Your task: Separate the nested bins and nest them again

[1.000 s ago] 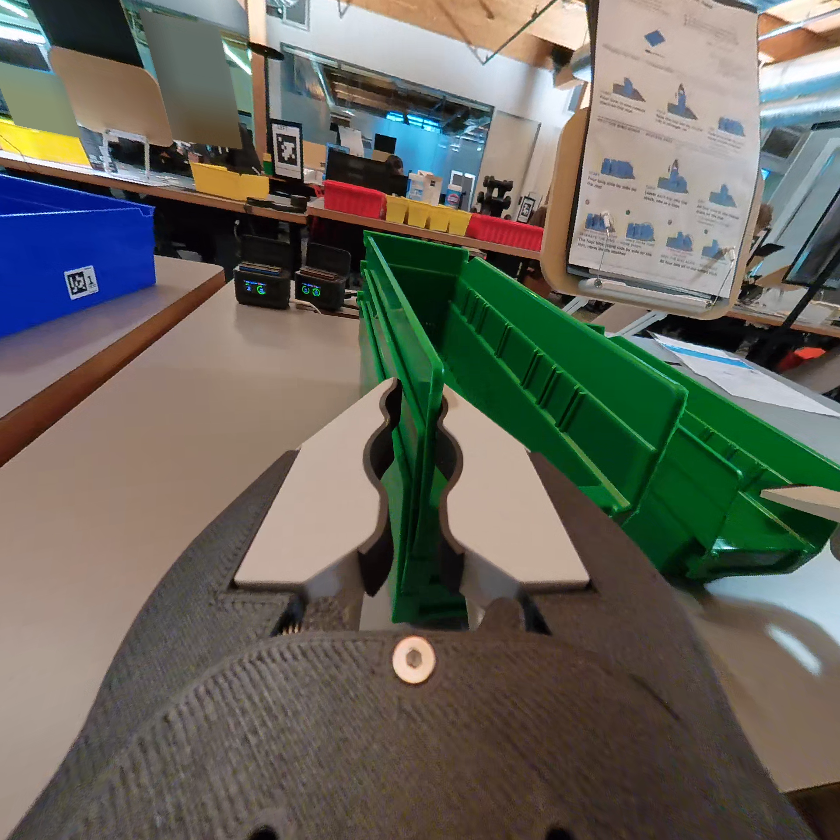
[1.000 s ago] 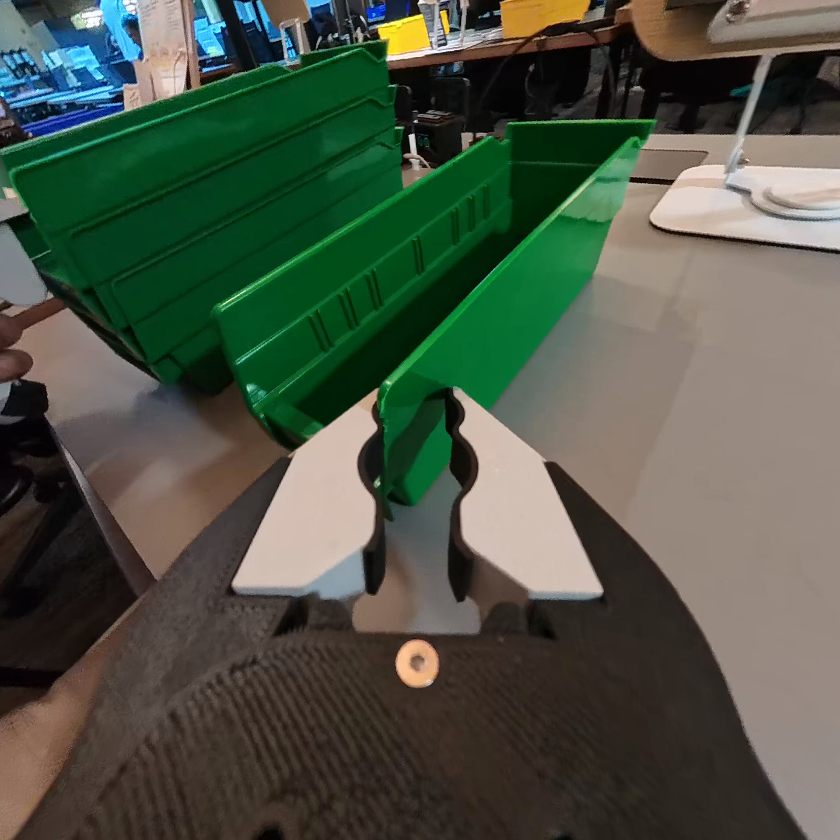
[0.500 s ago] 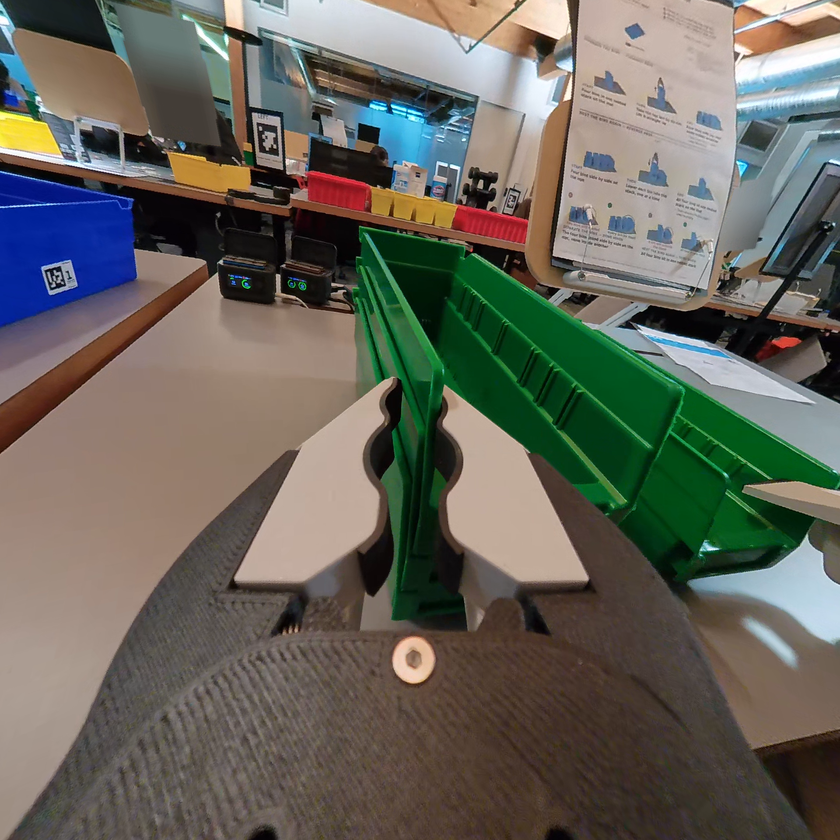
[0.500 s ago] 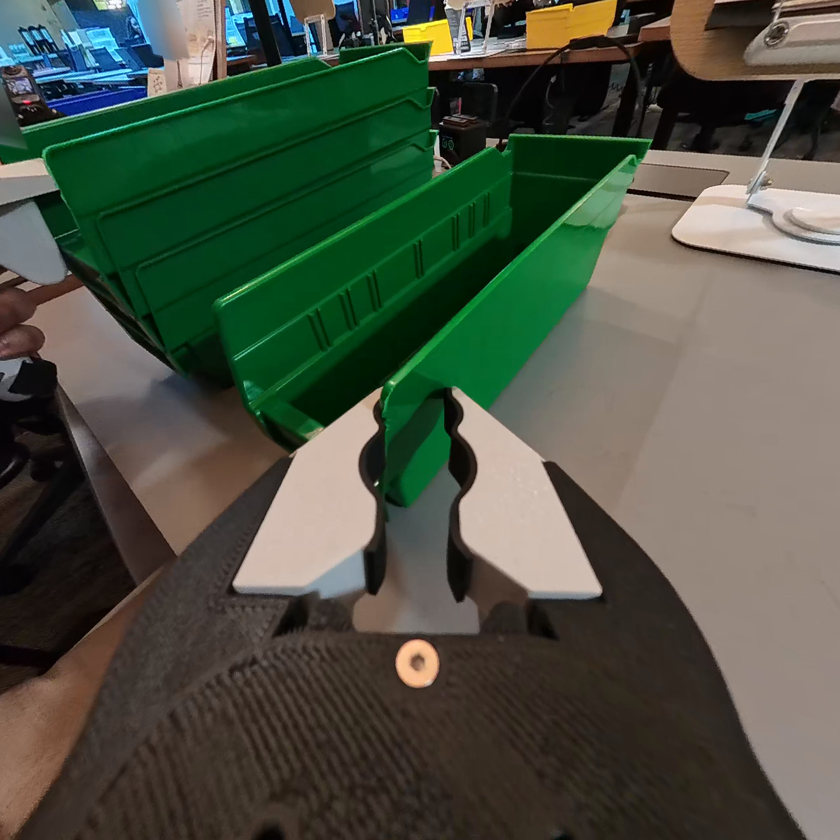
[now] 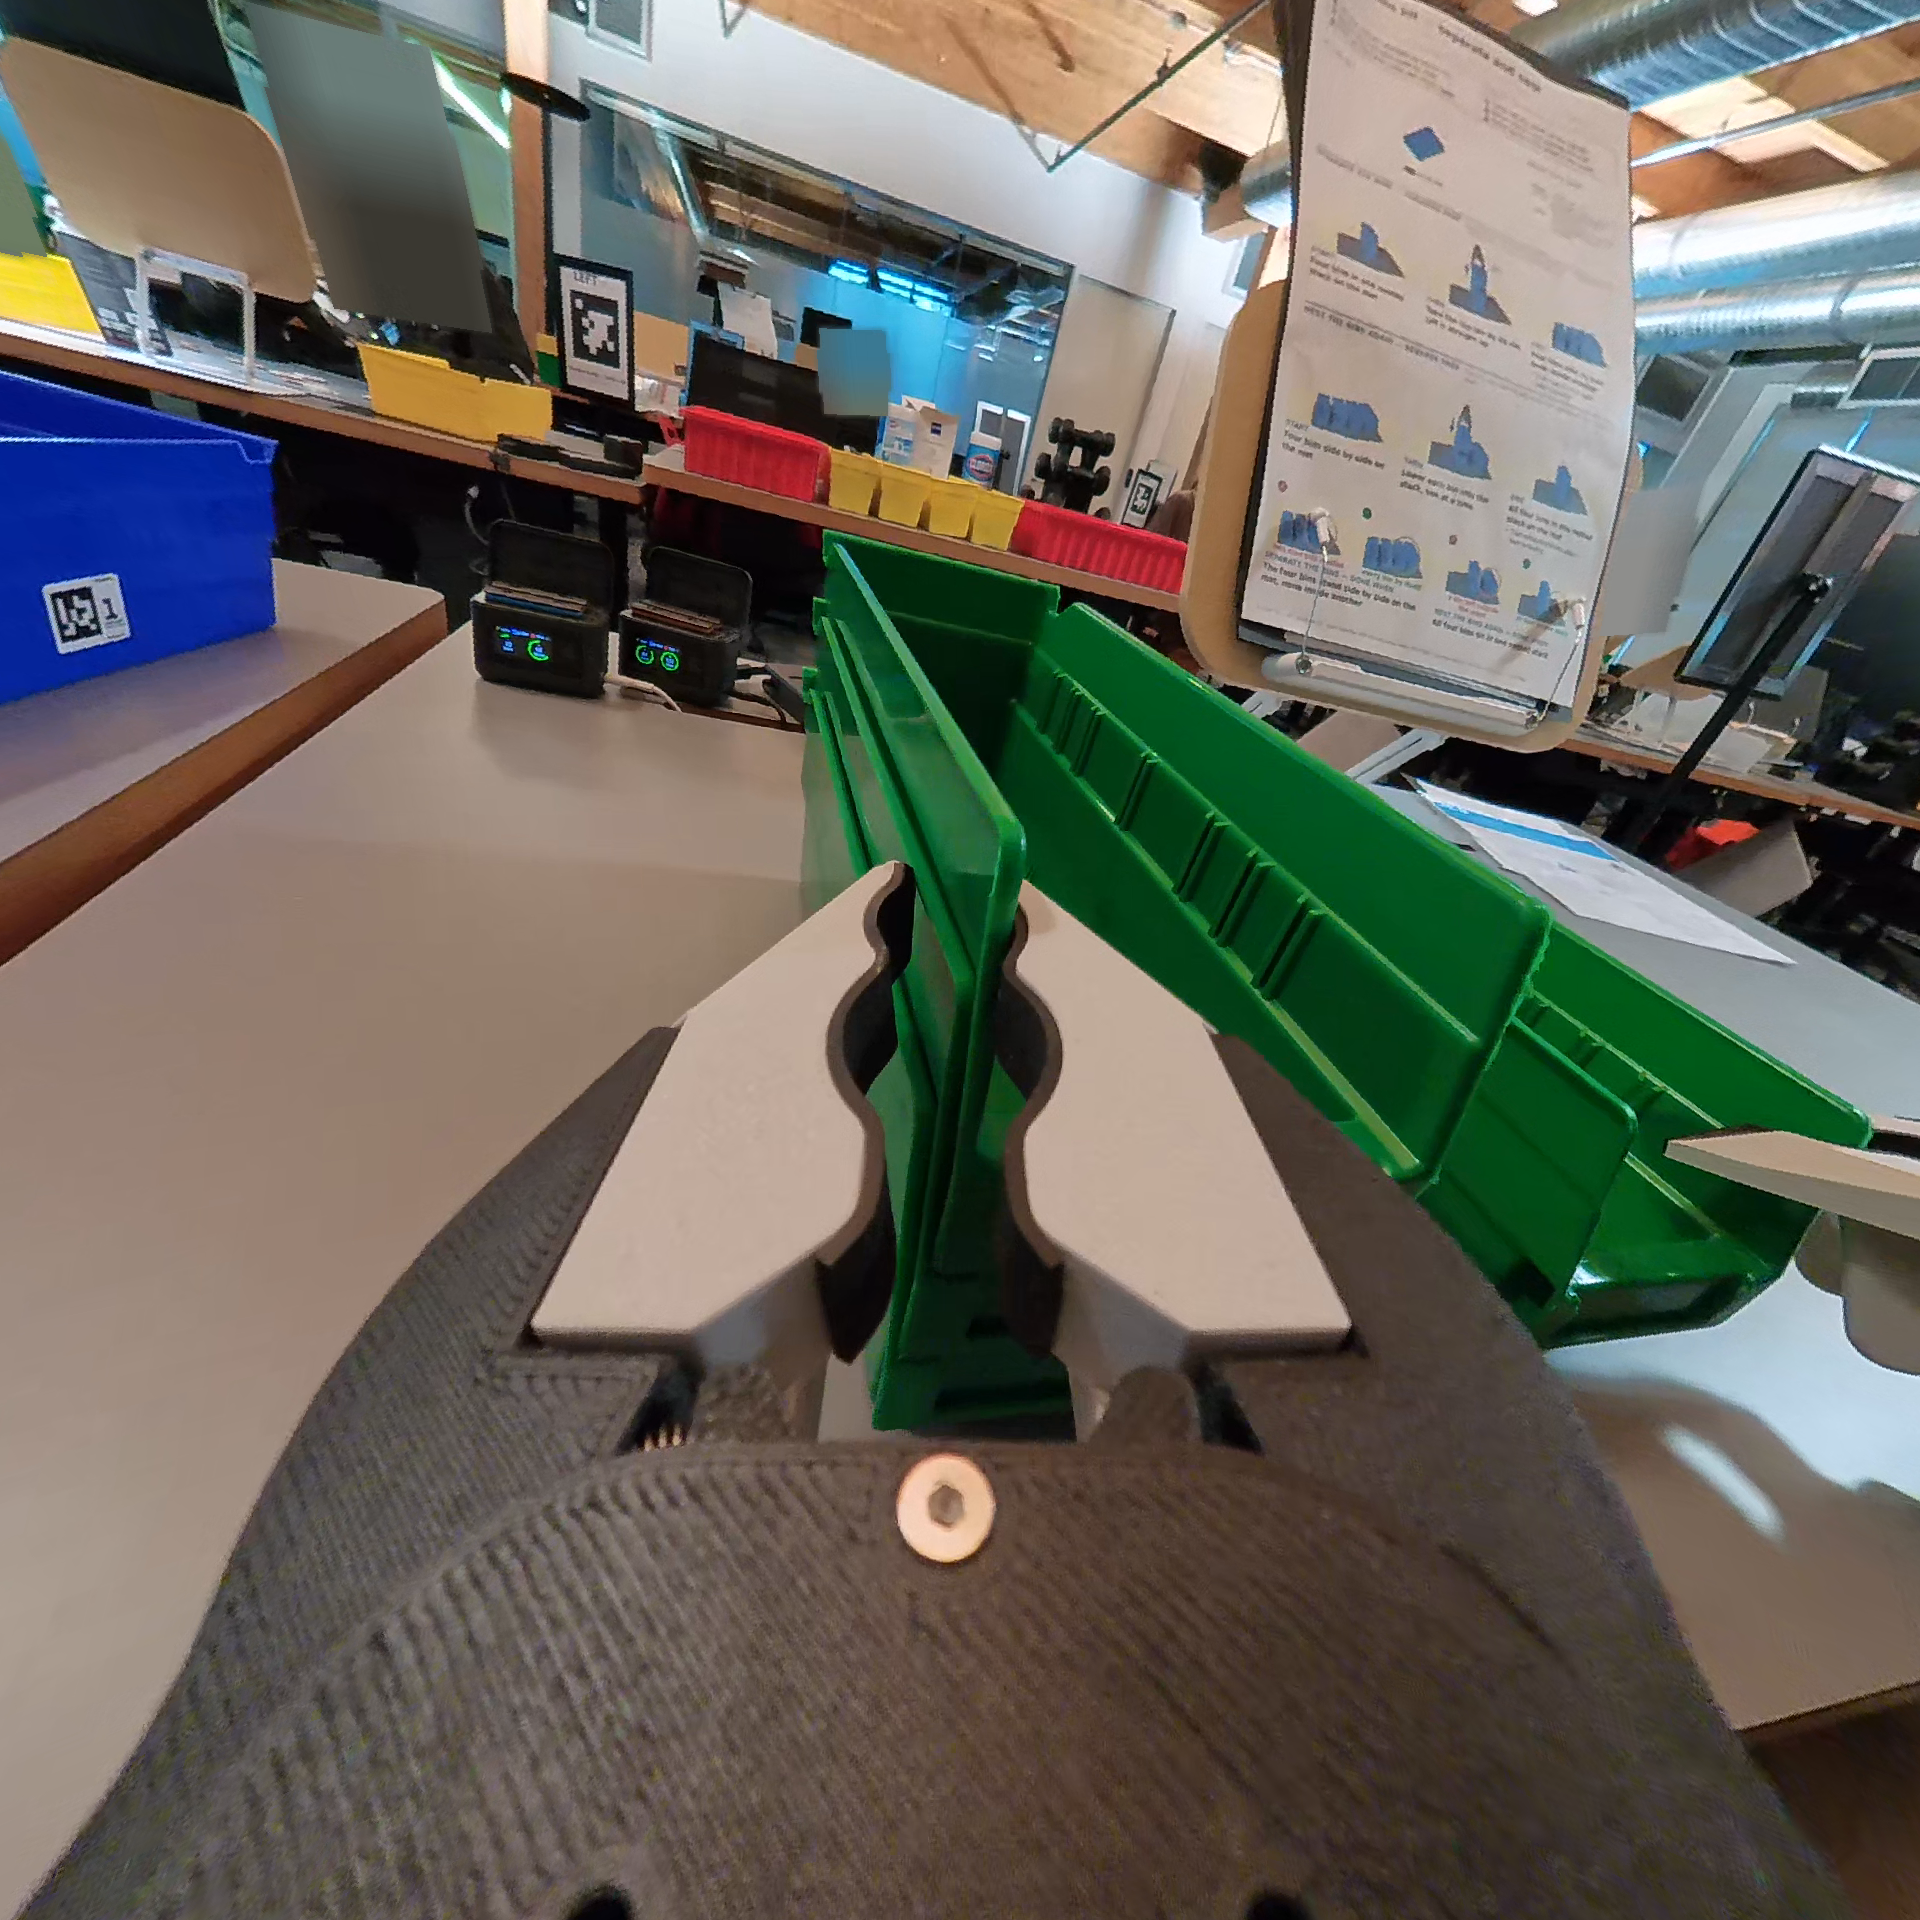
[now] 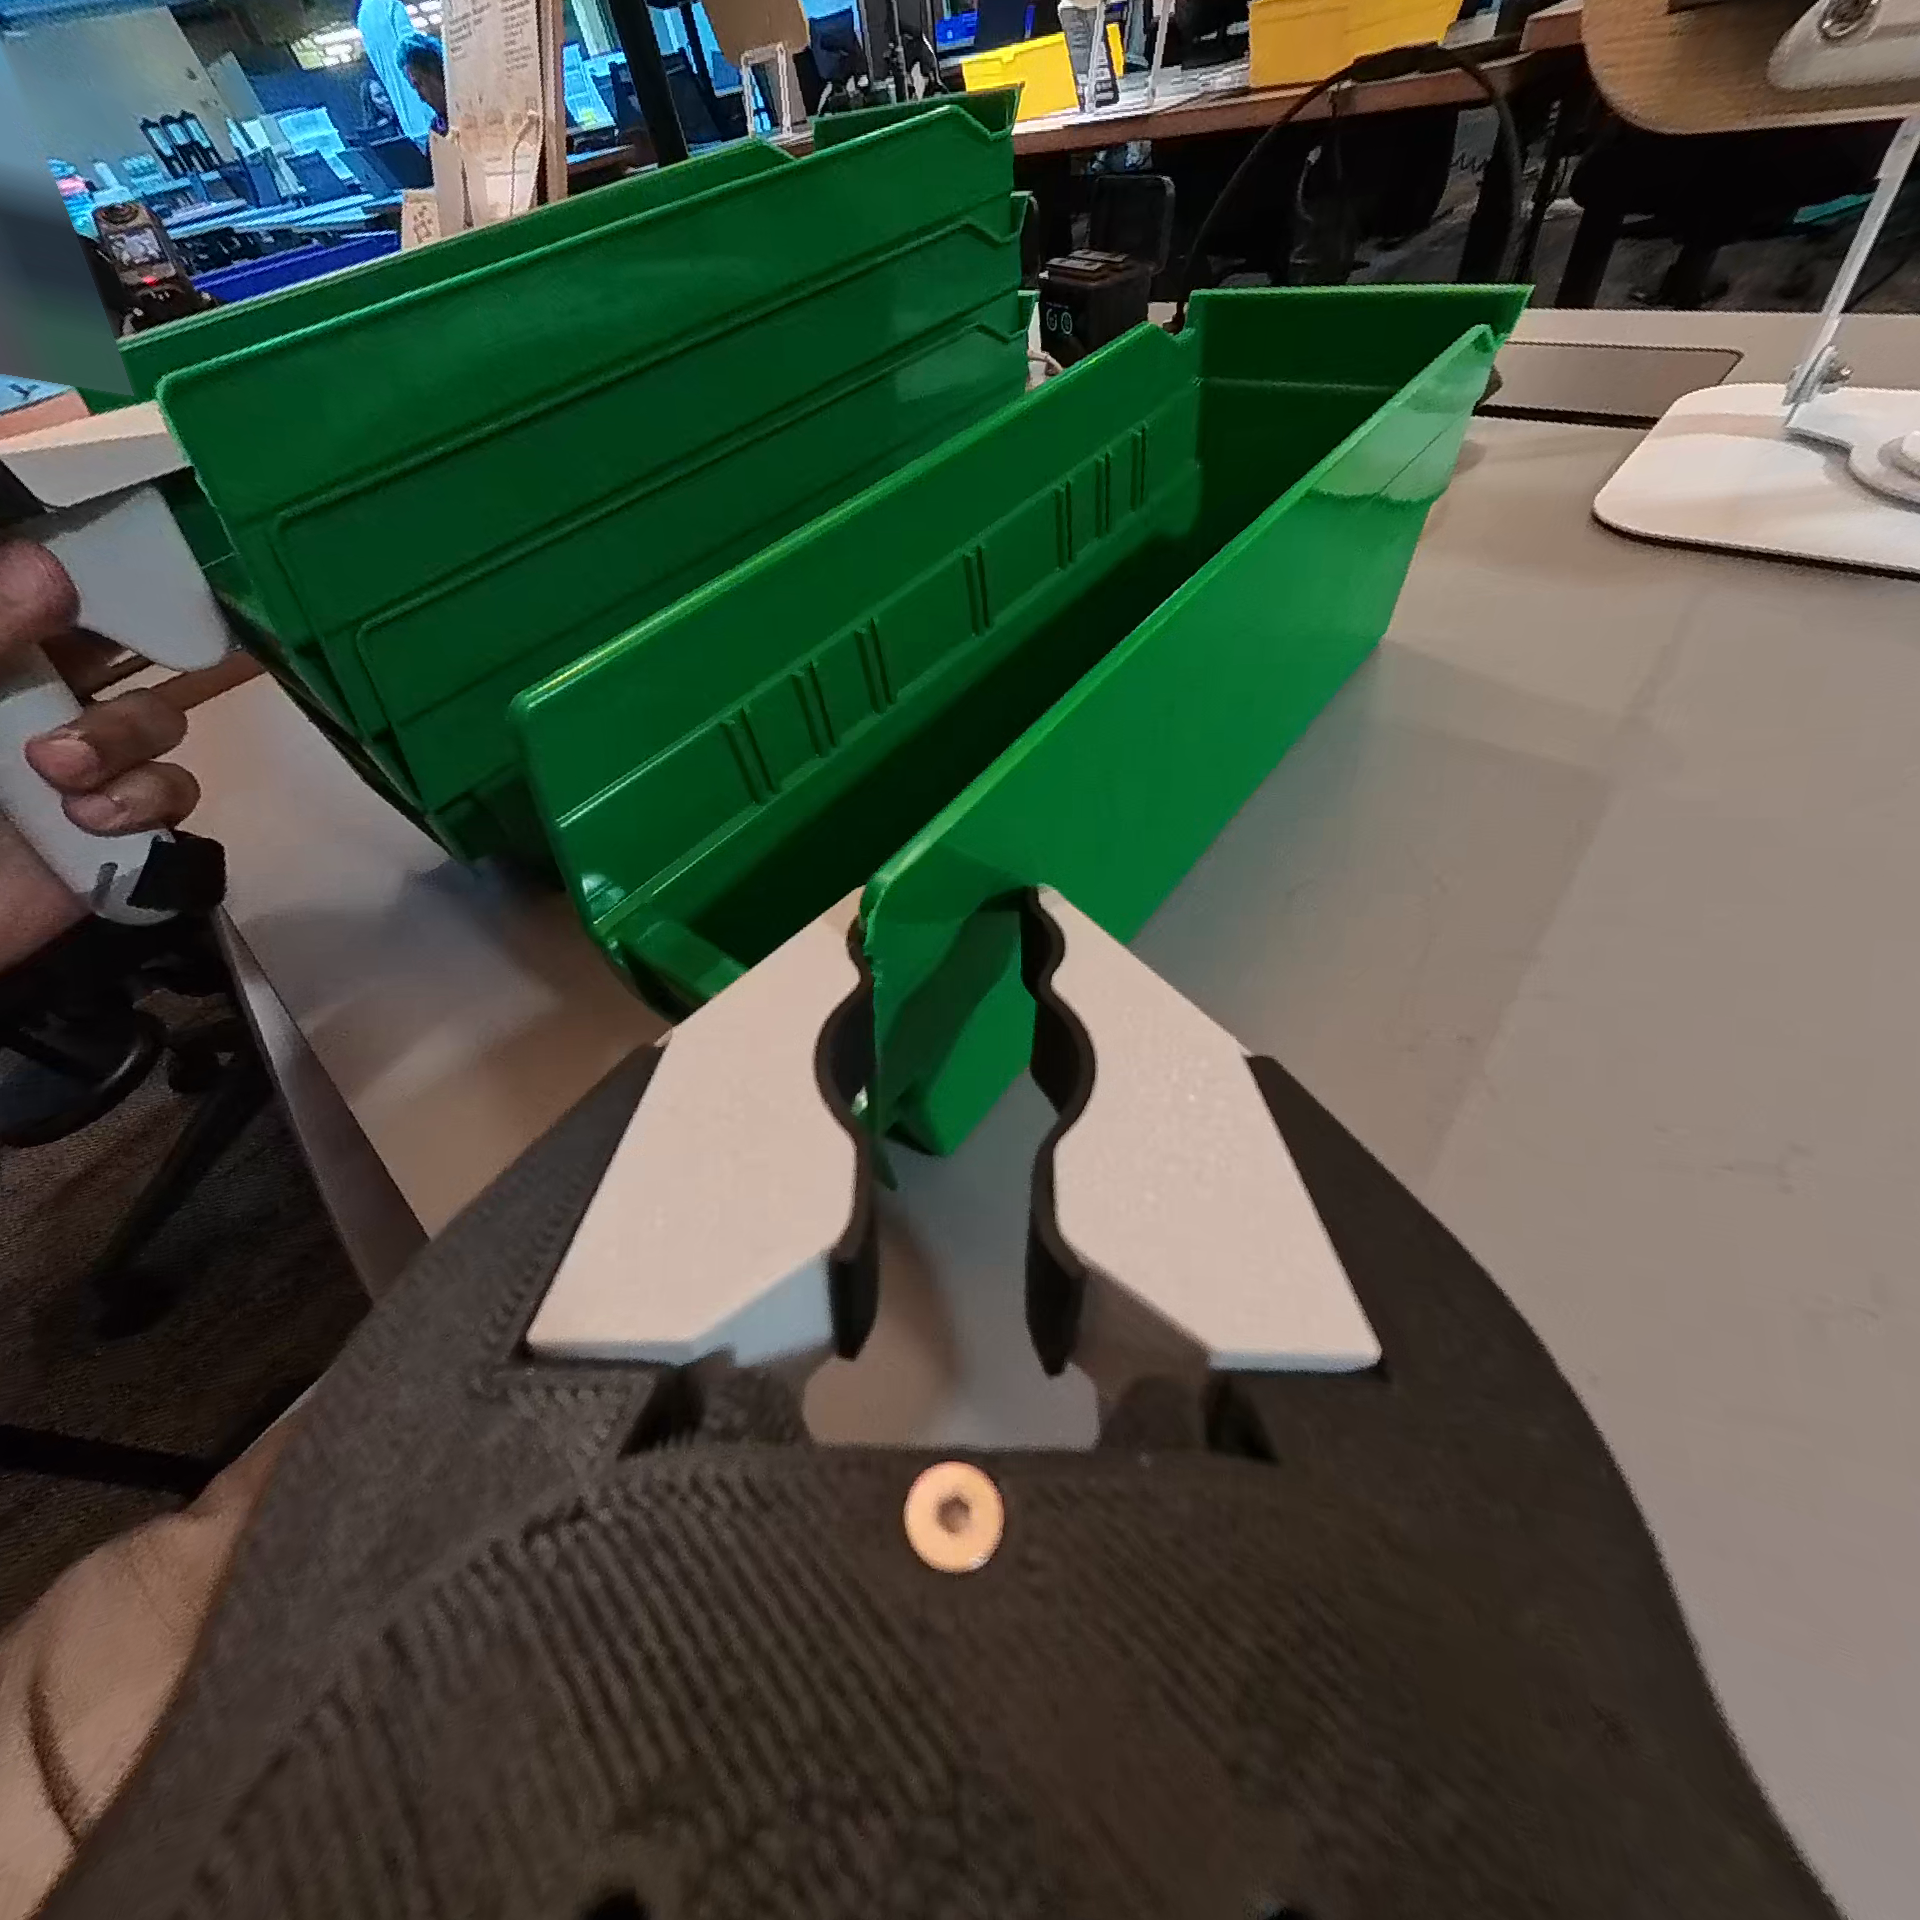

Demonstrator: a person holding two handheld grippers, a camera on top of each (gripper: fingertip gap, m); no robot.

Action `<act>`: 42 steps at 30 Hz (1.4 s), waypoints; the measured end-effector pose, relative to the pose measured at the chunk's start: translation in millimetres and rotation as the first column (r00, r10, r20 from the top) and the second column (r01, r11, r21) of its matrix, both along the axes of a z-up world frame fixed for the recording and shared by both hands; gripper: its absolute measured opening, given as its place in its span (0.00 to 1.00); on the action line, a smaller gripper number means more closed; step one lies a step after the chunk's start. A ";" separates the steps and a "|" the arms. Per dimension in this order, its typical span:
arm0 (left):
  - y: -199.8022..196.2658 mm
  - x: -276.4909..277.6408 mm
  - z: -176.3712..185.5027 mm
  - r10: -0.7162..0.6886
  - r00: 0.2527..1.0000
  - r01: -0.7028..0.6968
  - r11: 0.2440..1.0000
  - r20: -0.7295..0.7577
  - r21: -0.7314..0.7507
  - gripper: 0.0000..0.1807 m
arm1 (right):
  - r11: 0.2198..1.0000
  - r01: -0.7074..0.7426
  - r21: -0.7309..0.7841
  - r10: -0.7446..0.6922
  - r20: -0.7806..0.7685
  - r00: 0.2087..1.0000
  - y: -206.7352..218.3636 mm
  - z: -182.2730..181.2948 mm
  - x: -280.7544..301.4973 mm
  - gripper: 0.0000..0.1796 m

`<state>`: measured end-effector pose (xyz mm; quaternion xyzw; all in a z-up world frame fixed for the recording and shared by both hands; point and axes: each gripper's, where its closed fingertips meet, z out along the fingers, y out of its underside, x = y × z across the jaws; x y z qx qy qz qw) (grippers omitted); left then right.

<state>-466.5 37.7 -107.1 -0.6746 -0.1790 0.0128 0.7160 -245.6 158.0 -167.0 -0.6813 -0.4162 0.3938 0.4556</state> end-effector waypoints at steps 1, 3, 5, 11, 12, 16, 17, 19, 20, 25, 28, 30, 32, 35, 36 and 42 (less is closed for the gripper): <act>0.0 0.1 -0.2 0.000 1.000 0.000 1.000 0.004 0.003 0.07 | 1.000 0.002 0.002 -0.002 0.001 1.000 0.2 0.0 0.0 0.13; -0.2 0.7 -0.9 -0.006 1.000 0.005 1.000 0.020 0.015 0.07 | 1.000 0.010 0.012 -0.010 0.005 1.000 0.4 0.0 0.5 0.13; -0.7 1.7 -1.8 -0.019 0.999 0.018 1.000 0.040 0.022 0.07 | 1.000 0.024 0.015 -0.024 0.012 1.000 0.5 -0.8 1.6 0.12; -1.4 2.8 -3.6 -0.027 0.999 0.026 1.000 0.045 0.013 0.06 | 0.997 0.073 -0.030 -0.072 0.011 0.997 -1.8 -2.0 6.6 0.11; -1.7 2.9 -3.9 -0.026 0.999 0.026 1.000 0.044 0.009 0.06 | 0.996 0.078 -0.031 -0.078 0.019 0.997 -3.1 -2.3 8.0 0.11; -5.9 5.0 -4.9 -0.021 0.999 0.021 1.000 0.044 -0.005 0.06 | 0.996 0.060 -0.065 -0.057 0.044 0.997 -19.1 -8.9 14.2 0.13; -6.5 5.3 -4.7 -0.022 0.999 0.022 1.000 0.044 -0.005 0.06 | 0.996 0.049 -0.073 -0.046 0.050 0.998 -23.7 -11.5 15.0 0.15; -6.3 5.3 -4.6 -0.030 0.999 0.030 1.000 0.045 -0.001 0.06 | 0.996 0.034 -0.082 -0.029 0.064 0.998 -29.3 -14.5 16.3 0.18; -6.1 5.2 -4.4 -0.035 0.998 0.035 0.999 0.046 0.005 0.06 | 0.996 0.029 -0.085 -0.024 0.067 0.998 -30.7 -14.2 16.5 0.18; -5.7 5.4 -4.2 -0.053 0.996 0.051 0.998 0.076 0.025 0.07 | 0.998 0.009 -0.066 -0.002 0.100 0.995 -29.9 -17.0 15.7 0.15; -5.7 5.2 -4.1 -0.048 0.997 0.047 0.999 0.066 0.019 0.07 | 0.997 -0.002 -0.080 0.010 0.100 0.995 -30.8 -18.3 15.0 0.15; -5.8 5.2 -4.3 -0.042 0.997 0.041 0.999 0.060 0.014 0.06 | 0.996 -0.013 -0.091 0.022 0.099 0.995 -32.5 -18.8 14.3 0.15; -5.9 5.2 -4.3 -0.041 0.997 0.040 0.999 0.063 0.015 0.06 | 0.996 -0.015 -0.089 0.024 0.102 0.995 -32.9 -18.6 14.4 0.16; -6.1 5.2 -4.4 -0.045 0.997 0.044 0.999 0.067 0.016 0.06 | 0.996 -0.017 -0.083 0.026 0.104 0.994 -33.6 -18.3 14.5 0.16; -6.1 5.3 -4.5 -0.045 0.997 0.044 0.999 0.068 0.016 0.07 | 0.996 -0.020 -0.086 0.029 0.103 0.994 -34.2 -18.2 14.2 0.17; -7.0 5.5 -4.4 -0.040 0.997 0.039 0.999 0.060 0.011 0.06 | 0.996 -0.004 -0.088 0.014 0.104 0.995 -34.6 -16.4 15.0 0.25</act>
